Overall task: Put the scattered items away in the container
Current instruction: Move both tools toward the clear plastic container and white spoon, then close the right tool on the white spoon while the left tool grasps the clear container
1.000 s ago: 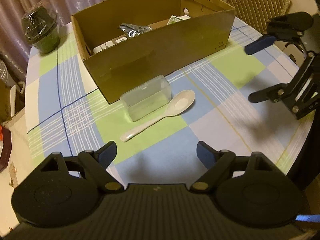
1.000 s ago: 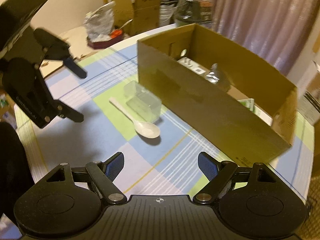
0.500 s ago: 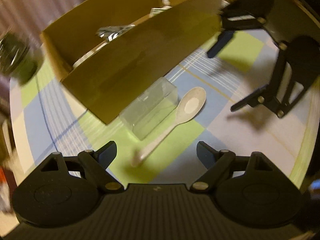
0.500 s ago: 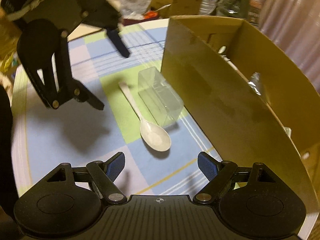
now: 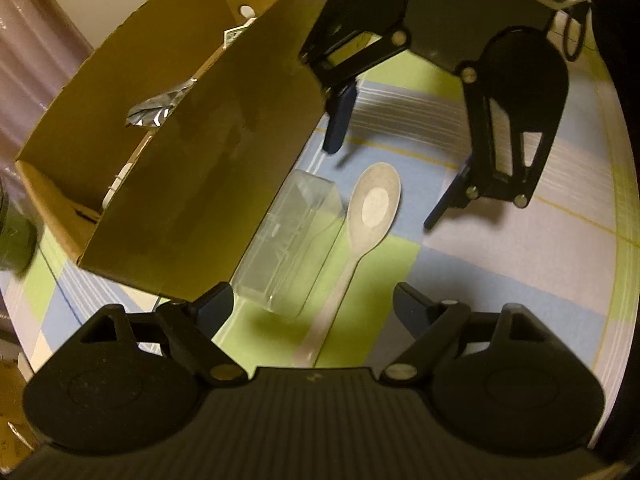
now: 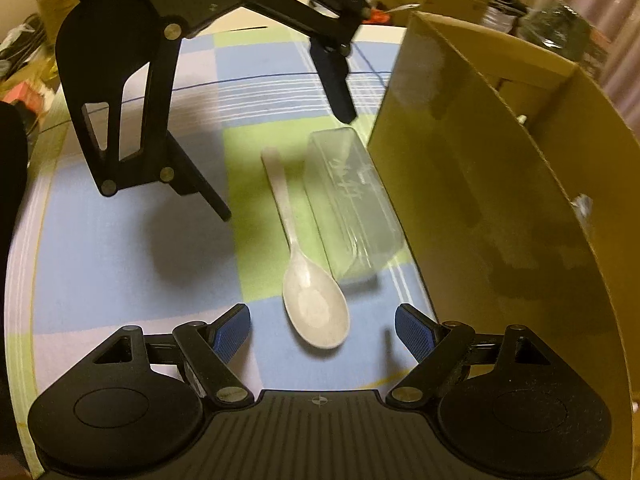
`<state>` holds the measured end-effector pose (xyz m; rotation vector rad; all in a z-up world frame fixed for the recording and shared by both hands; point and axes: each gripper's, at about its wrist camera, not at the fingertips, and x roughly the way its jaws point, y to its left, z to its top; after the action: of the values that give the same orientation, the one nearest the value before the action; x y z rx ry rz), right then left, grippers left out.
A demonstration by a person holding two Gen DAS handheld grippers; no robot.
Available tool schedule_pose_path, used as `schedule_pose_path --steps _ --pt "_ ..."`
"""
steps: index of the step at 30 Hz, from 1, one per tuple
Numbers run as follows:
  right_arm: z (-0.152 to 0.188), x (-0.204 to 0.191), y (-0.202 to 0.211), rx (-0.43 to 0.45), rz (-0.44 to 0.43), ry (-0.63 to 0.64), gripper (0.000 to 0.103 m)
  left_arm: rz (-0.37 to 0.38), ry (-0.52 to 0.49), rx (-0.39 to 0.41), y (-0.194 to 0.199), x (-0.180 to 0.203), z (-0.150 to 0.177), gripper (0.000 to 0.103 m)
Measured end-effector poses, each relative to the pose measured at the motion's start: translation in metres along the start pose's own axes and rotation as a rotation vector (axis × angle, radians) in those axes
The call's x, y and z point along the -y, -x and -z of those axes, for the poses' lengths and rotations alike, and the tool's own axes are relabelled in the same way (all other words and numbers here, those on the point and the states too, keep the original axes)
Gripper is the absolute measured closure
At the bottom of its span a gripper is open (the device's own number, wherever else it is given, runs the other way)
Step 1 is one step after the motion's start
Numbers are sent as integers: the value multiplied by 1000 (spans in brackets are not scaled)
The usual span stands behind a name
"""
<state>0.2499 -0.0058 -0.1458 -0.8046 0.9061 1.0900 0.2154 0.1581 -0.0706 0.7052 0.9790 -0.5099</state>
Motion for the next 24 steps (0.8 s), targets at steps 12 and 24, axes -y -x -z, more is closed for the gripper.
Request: schedule_pose_path --steps 12,24 --pt "-10 7 -11 -38 -73 39 54 1 -14 50 2 -9 -3 19" --pt "2 -8 -1 -63 -99 41 66 67 -21 14 -9 -22 -14 25"
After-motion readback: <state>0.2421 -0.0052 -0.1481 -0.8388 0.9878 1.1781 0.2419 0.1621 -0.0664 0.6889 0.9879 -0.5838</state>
